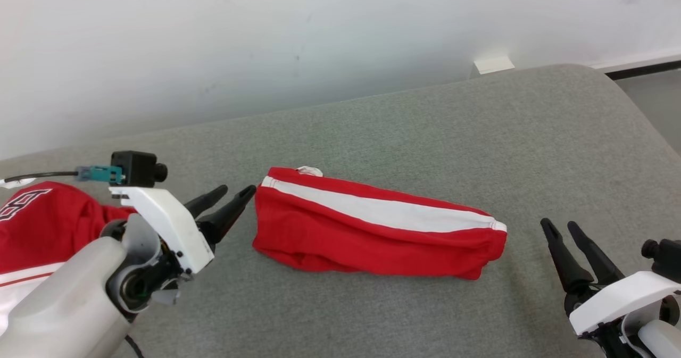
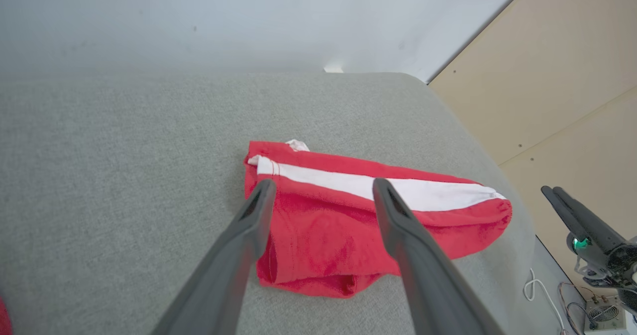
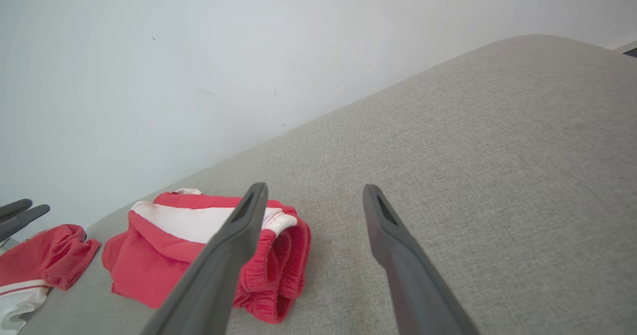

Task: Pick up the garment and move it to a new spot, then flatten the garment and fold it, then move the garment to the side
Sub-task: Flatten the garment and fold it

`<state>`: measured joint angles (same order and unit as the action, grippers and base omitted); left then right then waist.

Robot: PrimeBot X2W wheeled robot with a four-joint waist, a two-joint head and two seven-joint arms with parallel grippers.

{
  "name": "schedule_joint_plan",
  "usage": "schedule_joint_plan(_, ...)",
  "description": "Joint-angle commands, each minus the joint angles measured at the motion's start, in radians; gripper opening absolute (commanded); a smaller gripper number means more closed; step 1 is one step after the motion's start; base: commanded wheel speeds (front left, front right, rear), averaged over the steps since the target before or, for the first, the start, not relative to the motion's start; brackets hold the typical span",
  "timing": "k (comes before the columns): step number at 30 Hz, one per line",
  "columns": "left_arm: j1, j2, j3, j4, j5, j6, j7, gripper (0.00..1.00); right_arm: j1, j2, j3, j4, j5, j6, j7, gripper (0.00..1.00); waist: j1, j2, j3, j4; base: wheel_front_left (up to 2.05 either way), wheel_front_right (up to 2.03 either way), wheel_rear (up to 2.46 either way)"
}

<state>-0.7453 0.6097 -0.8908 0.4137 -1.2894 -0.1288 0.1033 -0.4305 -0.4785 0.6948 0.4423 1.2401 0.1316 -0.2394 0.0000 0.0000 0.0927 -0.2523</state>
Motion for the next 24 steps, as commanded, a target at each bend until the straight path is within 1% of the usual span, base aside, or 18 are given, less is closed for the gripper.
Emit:
schedule_joint_plan(1,0.003,0.002,0.004,0.002,-0.027,-0.003,0.011,1.0,0.014,0.0,-0.014,-0.005,-0.008,-0.002,-0.008,1.0,0.0,0.0,-0.004,0.011,0.0,0.0,0.0)
schedule_joint_plan(3,0.003,-0.013,-0.003,0.01,-0.064,-0.003,0.059,1.0,0.034,0.011,-0.048,-0.012,-0.021,-0.002,-0.016,1.0,0.0,0.0,0.003,0.012,0.0,0.0,0.0)
schedule_joint_plan(6,-0.025,-0.01,-0.02,0.038,-0.099,-0.003,0.153,1.0,0.05,0.033,-0.083,-0.024,-0.048,-0.002,-0.019,1.0,0.0,0.0,0.017,-0.004,0.0,0.0,0.0)
schedule_joint_plan(12,-0.059,-0.005,-0.034,0.125,-0.191,-0.003,0.325,1.0,0.063,0.08,-0.147,-0.043,-0.112,-0.002,-0.025,1.0,0.0,0.0,0.047,-0.083,0.0,0.0,0.0)
schedule_joint_plan(15,-0.072,-0.002,-0.03,0.174,-0.21,-0.003,0.359,1.0,0.077,0.1,-0.175,-0.055,-0.135,-0.002,-0.024,1.0,0.0,0.0,0.063,-0.13,0.0,0.0,0.0)
schedule_joint_plan(18,-0.086,0.012,-0.041,0.231,-0.184,0.0,0.374,1.0,0.09,0.12,-0.201,-0.066,-0.158,-0.002,-0.025,1.0,0.0,0.0,0.077,-0.175,0.0,0.0,0.0)
schedule_joint_plan(21,-0.096,0.015,-0.044,0.287,-0.186,0.008,0.389,1.0,0.107,0.136,-0.226,-0.075,-0.17,-0.002,-0.025,1.0,0.0,0.0,0.091,-0.211,0.0,0.0,0.0)
schedule_joint_plan(24,-0.088,0.008,-0.046,0.322,-0.216,0.006,0.445,1.0,0.123,0.151,-0.242,-0.079,-0.177,-0.002,-0.025,1.0,0.0,0.0,0.1,-0.238,0.0,0.0,0.0)
